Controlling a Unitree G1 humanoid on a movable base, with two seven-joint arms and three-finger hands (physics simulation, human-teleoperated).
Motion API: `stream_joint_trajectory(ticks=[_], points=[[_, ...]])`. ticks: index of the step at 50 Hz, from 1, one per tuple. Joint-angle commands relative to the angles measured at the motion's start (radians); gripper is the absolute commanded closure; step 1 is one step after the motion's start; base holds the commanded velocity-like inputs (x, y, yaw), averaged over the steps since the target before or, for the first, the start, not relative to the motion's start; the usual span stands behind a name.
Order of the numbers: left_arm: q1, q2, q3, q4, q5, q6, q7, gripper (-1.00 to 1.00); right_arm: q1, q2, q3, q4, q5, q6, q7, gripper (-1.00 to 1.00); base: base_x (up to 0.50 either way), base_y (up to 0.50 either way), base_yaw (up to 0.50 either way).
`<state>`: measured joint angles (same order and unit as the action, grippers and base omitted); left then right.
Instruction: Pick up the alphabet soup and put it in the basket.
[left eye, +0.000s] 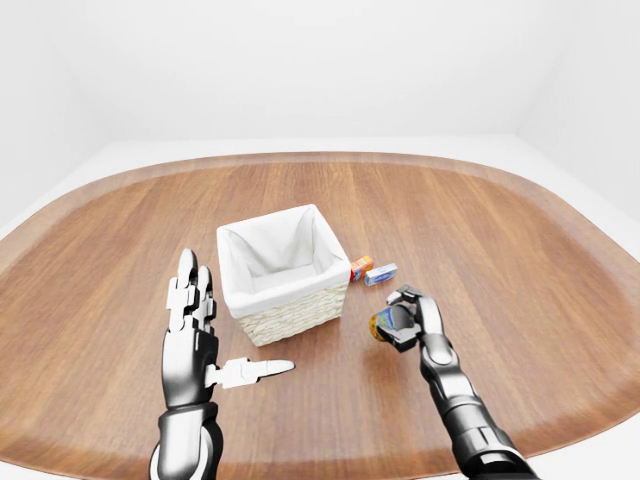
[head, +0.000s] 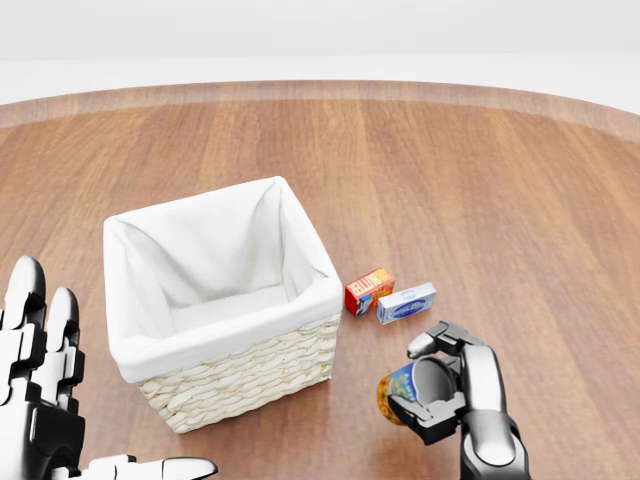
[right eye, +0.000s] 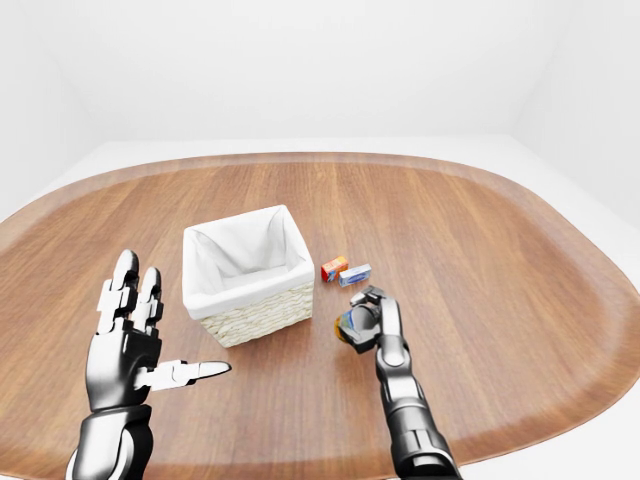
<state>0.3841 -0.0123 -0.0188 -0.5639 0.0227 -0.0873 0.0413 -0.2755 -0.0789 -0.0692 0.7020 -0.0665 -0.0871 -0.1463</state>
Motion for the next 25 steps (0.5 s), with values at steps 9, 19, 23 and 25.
stream_joint_trajectory(ticks=[9,19,23,25], points=[[0.003,-0.001,0.002,-0.002,-0.002,0.0,-0.002,-1.0,0.108,0.01,-0.003,-0.382,-0.019,0.0,0.028,1.0,0.0,0.0,0.0],[0.009,-0.002,0.001,-0.011,-0.002,0.0,-0.002,-1.0,0.161,0.024,-0.004,-0.611,0.015,0.036,0.09,1.0,0.0,0.0,0.0],[0.004,-0.001,0.0,-0.005,-0.001,0.0,-0.002,-1.0,0.186,0.032,-0.003,-0.715,0.011,0.086,0.09,1.0,0.0,0.0,0.0],[0.005,0.0,-0.002,-0.005,0.0,0.0,-0.002,-1.0,0.195,0.035,-0.001,-0.753,0.006,0.102,0.089,1.0,0.0,0.0,0.0]])
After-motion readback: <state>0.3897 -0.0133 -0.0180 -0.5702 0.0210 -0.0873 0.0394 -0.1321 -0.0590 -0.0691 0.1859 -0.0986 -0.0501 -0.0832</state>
